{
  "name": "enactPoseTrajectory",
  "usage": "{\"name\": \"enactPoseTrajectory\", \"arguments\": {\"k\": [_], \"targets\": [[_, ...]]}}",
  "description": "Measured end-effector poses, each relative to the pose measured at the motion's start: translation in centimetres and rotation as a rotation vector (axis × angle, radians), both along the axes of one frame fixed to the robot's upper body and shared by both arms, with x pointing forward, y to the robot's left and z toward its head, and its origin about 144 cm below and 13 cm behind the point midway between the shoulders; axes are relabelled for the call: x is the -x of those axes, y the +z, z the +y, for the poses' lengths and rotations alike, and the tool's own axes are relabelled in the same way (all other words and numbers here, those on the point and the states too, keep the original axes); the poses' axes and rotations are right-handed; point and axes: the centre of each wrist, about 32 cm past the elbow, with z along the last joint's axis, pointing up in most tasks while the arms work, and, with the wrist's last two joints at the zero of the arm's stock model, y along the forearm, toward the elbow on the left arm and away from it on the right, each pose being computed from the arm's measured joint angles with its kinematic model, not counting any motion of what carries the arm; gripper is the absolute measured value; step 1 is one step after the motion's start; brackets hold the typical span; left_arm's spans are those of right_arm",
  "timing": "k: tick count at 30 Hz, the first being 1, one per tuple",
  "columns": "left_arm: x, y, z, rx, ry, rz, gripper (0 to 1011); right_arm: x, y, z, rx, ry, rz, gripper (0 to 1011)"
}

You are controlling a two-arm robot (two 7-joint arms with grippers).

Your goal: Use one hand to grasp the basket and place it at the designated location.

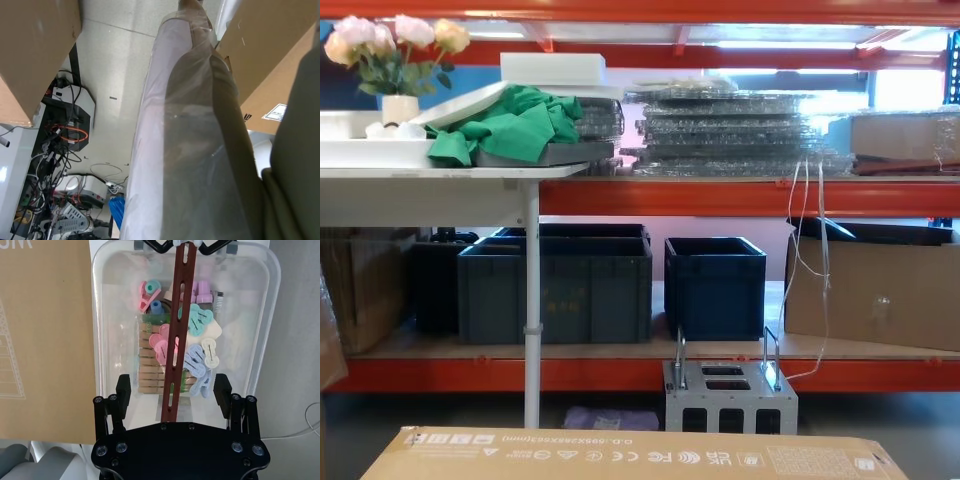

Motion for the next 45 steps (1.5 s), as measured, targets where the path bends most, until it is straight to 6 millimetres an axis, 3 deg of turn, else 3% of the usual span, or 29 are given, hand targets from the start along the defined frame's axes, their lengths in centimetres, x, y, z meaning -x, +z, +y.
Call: {"name": "enactPoseTrajectory", "arguments": {"k": [23,45], "targets": [[0.0,0.0,0.0,0.0,0.0,0.0,0,2.1,2.0,-0.8,-0.004,-0.022,-0.061,1002],[0.0,0.0,0.0,0.0,0.0,0.0,0,2.3,1.8,-0.7,-0.007,-0.017,-0.056,1001]]}}
